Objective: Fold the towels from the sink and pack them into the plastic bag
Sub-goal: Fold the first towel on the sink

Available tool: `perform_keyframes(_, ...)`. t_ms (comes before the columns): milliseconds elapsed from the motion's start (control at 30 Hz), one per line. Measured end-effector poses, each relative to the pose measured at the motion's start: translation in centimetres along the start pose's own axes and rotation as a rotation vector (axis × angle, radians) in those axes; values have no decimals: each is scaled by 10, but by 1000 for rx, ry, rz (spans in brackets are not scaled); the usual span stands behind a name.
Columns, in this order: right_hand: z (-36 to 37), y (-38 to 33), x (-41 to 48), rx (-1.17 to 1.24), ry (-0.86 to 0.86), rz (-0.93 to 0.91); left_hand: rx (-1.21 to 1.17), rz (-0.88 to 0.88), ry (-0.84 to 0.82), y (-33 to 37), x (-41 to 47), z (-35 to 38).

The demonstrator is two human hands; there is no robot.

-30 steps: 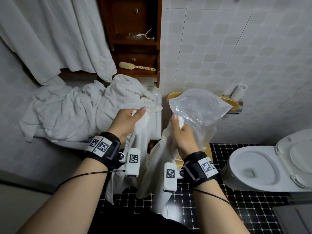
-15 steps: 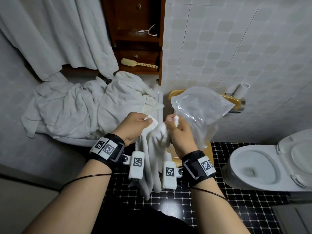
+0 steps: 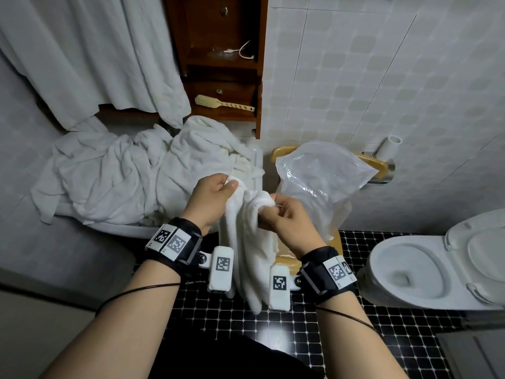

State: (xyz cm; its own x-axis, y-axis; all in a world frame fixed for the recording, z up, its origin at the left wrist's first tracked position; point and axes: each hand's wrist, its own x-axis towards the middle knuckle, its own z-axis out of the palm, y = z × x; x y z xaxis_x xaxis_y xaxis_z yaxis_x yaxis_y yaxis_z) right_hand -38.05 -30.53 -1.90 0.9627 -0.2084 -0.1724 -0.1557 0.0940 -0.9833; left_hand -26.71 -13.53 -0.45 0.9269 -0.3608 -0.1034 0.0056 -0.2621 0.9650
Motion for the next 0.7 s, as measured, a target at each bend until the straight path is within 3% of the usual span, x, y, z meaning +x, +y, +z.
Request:
perform_keyframes(167, -13, 1, 9, -572, 305, -170, 45, 74, 195, 3, 6, -13)
perform_keyframes(233, -14, 0, 7, -712, 315, -251, 81, 92, 255, 5, 10, -20)
perform_keyframes(367, 0, 1, 5, -703, 102, -183, 117, 70, 288, 4, 14, -31)
perform_keyframes(533, 13, -11, 6, -465, -260, -112, 111, 35, 196, 7, 8, -37)
perform_keyframes(567, 15, -12, 9, -419, -215, -144, 103, 23, 162, 6, 6, -37)
perform_keyframes(667, 18, -10, 22, -439, 136, -285, 46, -19, 34, 6, 0, -39)
perform_keyframes(700, 19, -10, 25, -465, 142, -289, 40, -34, 8, 4, -1, -40)
